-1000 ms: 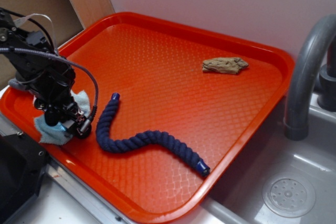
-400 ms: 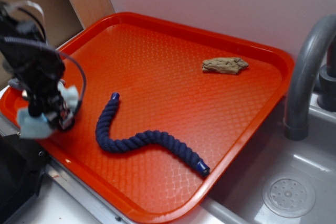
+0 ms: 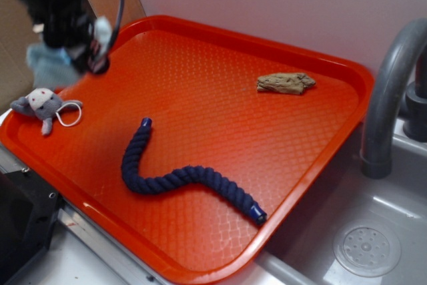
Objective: Grab the blue cloth.
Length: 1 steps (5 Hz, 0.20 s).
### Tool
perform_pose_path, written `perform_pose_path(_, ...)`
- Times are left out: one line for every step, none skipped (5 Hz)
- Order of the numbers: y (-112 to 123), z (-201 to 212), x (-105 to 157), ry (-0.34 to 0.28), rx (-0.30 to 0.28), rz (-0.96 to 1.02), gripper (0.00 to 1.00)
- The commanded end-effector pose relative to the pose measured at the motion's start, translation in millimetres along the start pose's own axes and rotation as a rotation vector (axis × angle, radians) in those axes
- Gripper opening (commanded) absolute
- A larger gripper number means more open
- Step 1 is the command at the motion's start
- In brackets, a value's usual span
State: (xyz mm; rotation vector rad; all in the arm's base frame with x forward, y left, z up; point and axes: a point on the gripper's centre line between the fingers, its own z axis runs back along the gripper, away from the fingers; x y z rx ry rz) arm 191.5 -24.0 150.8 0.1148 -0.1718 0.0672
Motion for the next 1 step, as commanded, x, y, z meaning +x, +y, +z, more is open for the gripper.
perform_pose_path(7.4, 109.9, 28.2, -0.020, -0.095, -0.009, 0.00)
